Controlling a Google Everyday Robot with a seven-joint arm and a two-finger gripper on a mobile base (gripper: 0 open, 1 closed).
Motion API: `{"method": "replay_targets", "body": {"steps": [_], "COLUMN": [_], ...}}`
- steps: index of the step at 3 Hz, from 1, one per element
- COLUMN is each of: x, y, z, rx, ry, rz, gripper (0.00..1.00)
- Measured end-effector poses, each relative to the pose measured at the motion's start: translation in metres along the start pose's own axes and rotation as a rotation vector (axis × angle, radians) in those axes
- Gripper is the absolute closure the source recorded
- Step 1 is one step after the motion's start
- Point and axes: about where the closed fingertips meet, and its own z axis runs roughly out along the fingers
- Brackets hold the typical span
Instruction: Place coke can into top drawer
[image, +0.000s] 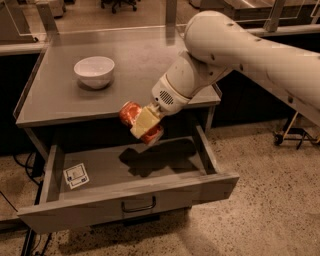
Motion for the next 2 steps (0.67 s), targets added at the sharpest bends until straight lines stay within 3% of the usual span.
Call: {"method": "replay_targets", "body": {"steps": [2], "x": [0.04], "y": [-0.003], "z": [0.063], "rx": [-0.071], "ry": [0.052], "rz": [0.111], "gripper": [1.0]}}
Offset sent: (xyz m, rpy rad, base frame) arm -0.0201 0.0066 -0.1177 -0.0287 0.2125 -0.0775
